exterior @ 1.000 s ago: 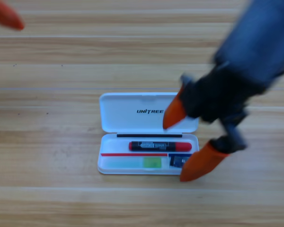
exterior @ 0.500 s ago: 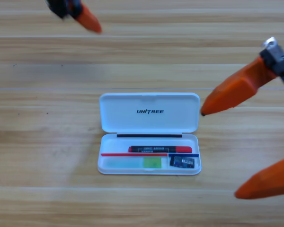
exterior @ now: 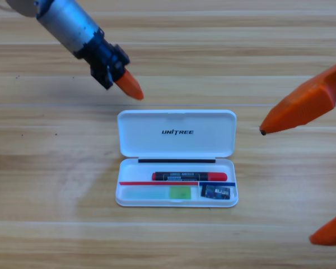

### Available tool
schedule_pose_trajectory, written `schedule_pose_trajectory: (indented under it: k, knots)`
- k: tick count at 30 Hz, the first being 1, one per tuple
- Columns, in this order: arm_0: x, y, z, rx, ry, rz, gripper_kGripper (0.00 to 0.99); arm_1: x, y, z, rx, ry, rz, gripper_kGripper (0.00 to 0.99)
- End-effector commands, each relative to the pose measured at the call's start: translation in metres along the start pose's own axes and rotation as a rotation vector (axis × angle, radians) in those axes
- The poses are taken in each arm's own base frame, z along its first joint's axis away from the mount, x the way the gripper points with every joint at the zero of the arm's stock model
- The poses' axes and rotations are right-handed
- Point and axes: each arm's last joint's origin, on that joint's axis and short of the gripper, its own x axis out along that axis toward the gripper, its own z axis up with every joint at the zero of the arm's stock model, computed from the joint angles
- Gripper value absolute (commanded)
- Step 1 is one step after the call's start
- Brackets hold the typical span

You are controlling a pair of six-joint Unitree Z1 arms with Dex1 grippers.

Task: Clean up eraser and pencils

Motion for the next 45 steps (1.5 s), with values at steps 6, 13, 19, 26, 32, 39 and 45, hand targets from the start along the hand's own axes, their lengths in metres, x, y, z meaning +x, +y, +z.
schedule_pose_trajectory:
  k: [6,13,19,26,32,39,45]
  knots:
    - [0.046,-0.027,-0.002,0.044,0.064,-0.192,0.000,0.003,-0.003,-0.010,0.025,0.001,-0.008,0.933]
    - [0.047,-0.033,-0.003,0.054,0.082,-0.222,0.000,0.004,-0.003,-0.012,0.029,0.002,-0.006,0.933]
    - [0.049,-0.035,-0.005,0.059,0.082,-0.252,0.000,0.003,-0.001,-0.013,0.031,0.003,-0.005,0.933]
    - [0.059,-0.041,-0.012,0.068,0.101,-0.287,0.000,0.003,-0.002,-0.012,0.031,0.000,-0.007,0.933]
    - [0.068,-0.047,-0.014,0.080,0.120,-0.310,0.000,0.004,-0.002,-0.012,0.036,0.000,-0.002,0.933]
    - [0.075,-0.058,-0.012,0.096,0.135,-0.332,0.000,0.004,-0.002,-0.012,0.038,0.000,-0.002,0.933]
    - [0.080,-0.068,-0.010,0.110,0.147,-0.344,0.000,0.004,-0.002,-0.012,0.038,-0.002,-0.001,0.933]
